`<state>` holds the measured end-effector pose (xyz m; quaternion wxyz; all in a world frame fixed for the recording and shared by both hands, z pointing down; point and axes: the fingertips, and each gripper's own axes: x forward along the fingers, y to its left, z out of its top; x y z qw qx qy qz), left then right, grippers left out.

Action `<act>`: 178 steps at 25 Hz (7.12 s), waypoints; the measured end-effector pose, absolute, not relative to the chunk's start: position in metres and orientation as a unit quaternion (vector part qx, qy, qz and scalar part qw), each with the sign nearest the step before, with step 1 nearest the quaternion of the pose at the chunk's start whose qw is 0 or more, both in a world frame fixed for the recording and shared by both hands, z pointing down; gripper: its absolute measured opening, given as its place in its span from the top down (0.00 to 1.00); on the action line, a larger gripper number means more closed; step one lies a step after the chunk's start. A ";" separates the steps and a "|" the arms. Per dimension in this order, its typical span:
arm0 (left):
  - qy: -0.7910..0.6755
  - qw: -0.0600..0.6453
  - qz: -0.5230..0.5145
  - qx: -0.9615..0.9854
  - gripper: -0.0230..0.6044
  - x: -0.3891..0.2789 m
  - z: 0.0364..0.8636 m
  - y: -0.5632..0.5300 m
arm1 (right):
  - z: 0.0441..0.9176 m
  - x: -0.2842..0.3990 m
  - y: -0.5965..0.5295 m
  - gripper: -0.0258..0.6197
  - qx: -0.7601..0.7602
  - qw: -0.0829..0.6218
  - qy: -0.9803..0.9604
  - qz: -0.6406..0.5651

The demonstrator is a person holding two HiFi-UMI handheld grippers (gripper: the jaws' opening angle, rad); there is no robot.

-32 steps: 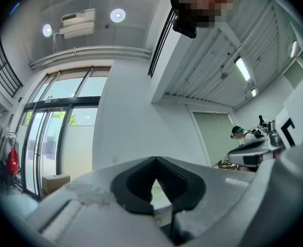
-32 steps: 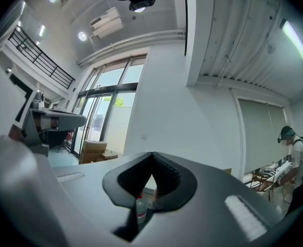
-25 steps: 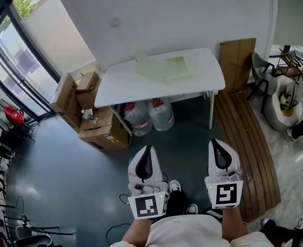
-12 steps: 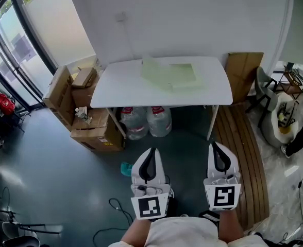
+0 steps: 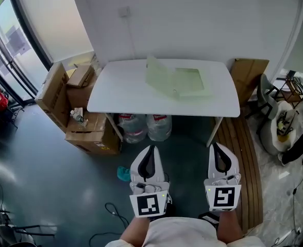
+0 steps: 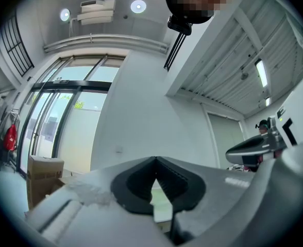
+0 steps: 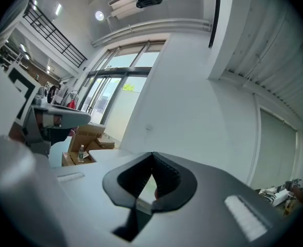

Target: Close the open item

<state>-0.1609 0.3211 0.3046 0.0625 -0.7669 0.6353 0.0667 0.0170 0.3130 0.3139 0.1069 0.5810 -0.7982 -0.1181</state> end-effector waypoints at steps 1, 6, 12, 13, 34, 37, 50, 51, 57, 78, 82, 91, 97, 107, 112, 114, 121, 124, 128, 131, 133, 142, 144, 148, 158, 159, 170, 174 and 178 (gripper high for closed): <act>0.636 0.062 0.068 -0.766 0.96 -0.166 0.304 0.314 | 0.314 0.013 0.306 0.96 0.581 0.110 -0.797 -0.120; 0.639 0.052 0.077 -0.764 0.96 -0.186 0.304 0.284 | 0.313 -0.009 0.275 0.96 0.575 0.120 -0.799 -0.127; 0.640 0.054 0.085 -0.762 0.96 -0.205 0.299 0.257 | 0.308 -0.023 0.244 0.96 0.580 0.124 -0.795 -0.127; 0.640 0.057 0.086 -0.762 0.96 -0.207 0.298 0.254 | 0.308 -0.025 0.241 0.96 0.580 0.123 -0.795 -0.129; 0.636 0.076 0.061 -0.766 0.96 -0.168 0.302 0.181 | 0.321 0.023 0.168 0.96 0.603 0.083 -0.788 -0.097; 0.630 0.088 0.049 -0.770 0.96 -0.148 0.300 0.158 | 0.324 0.040 0.145 0.96 0.603 0.082 -0.788 -0.095; 0.610 0.106 0.045 -0.784 0.96 -0.028 0.275 0.046 | 0.308 0.162 0.039 0.96 0.627 0.059 -0.772 -0.082; 0.610 0.106 0.043 -0.784 0.96 -0.019 0.274 0.038 | 0.307 0.172 0.031 0.96 0.630 0.054 -0.770 -0.081; 0.614 0.113 0.030 -0.780 0.96 0.018 0.273 -0.001 | 0.308 0.220 -0.011 0.96 0.642 0.033 -0.762 -0.073; 0.697 0.100 -0.001 -0.710 0.96 -0.033 0.296 -0.073 | 0.332 0.175 -0.121 0.96 0.562 0.034 -0.824 -0.060; 0.717 0.092 0.000 -0.691 0.96 -0.072 0.298 -0.092 | 0.327 0.132 -0.146 0.96 0.536 0.045 -0.840 -0.074; 0.763 0.059 0.003 -0.644 0.96 -0.162 0.314 -0.113 | 0.327 0.028 -0.183 0.96 0.472 0.070 -0.874 -0.091; 0.783 0.053 -0.007 -0.620 0.96 -0.214 0.328 -0.114 | 0.332 -0.034 -0.198 0.96 0.431 0.081 -0.894 -0.094; 0.789 -0.008 -0.002 -0.615 0.96 -0.271 0.382 -0.108 | 0.341 -0.124 -0.203 0.96 0.386 0.097 -0.911 -0.106; 0.770 -0.056 0.005 -0.635 0.95 -0.283 0.419 -0.118 | 0.340 -0.155 -0.214 0.96 0.393 0.106 -0.906 -0.119; 0.757 -0.077 0.004 -0.648 0.94 -0.284 0.434 -0.122 | 0.343 -0.161 -0.218 0.96 0.403 0.113 -0.901 -0.118; 0.722 -0.115 -0.004 -0.682 0.84 -0.282 0.468 -0.140 | 0.344 -0.178 -0.223 0.96 0.408 0.134 -0.891 -0.147; 0.715 -0.116 -0.020 -0.689 0.78 -0.280 0.483 -0.147 | 0.340 -0.181 -0.226 0.96 0.412 0.129 -0.889 -0.150; 0.715 -0.124 -0.034 -0.687 0.78 -0.278 0.505 -0.152 | 0.346 -0.179 -0.227 0.96 0.410 0.124 -0.891 -0.149; 0.709 -0.138 -0.040 -0.690 0.78 -0.272 0.516 -0.154 | 0.352 -0.175 -0.227 0.96 0.408 0.122 -0.894 -0.142; 0.708 -0.145 -0.043 -0.689 0.78 -0.268 0.520 -0.154 | 0.352 -0.171 -0.228 0.96 0.411 0.116 -0.895 -0.132; 0.714 -0.177 -0.047 -0.676 0.78 -0.255 0.533 -0.159 | 0.350 -0.145 -0.229 0.96 0.425 0.104 -0.890 -0.127; 0.713 -0.177 -0.033 -0.677 0.78 -0.252 0.527 -0.161 | 0.350 -0.138 -0.229 0.96 0.431 0.103 -0.888 -0.125; 0.708 -0.169 -0.020 -0.685 0.78 -0.243 0.517 -0.166 | 0.350 -0.122 -0.228 0.96 0.442 0.101 -0.882 -0.127; 0.698 -0.150 -0.024 -0.700 0.78 -0.195 0.503 -0.176 | 0.342 -0.061 -0.230 0.96 0.467 0.093 -0.871 -0.124; 0.697 -0.148 -0.025 -0.701 0.78 -0.191 0.501 -0.177 | 0.340 -0.055 -0.230 0.96 0.470 0.092 -0.869 -0.124; 0.680 -0.124 -0.031 -0.722 0.78 -0.133 0.481 -0.195 | 0.333 0.013 -0.239 0.96 0.501 0.093 -0.852 -0.117; 0.670 -0.119 -0.036 -0.732 0.78 -0.110 0.479 -0.201 | 0.335 0.042 -0.243 0.96 0.520 0.095 -0.842 -0.108; 0.656 -0.118 -0.040 -0.744 0.78 -0.086 0.478 -0.211 | 0.336 0.067 -0.248 0.96 0.537 0.097 -0.832 -0.098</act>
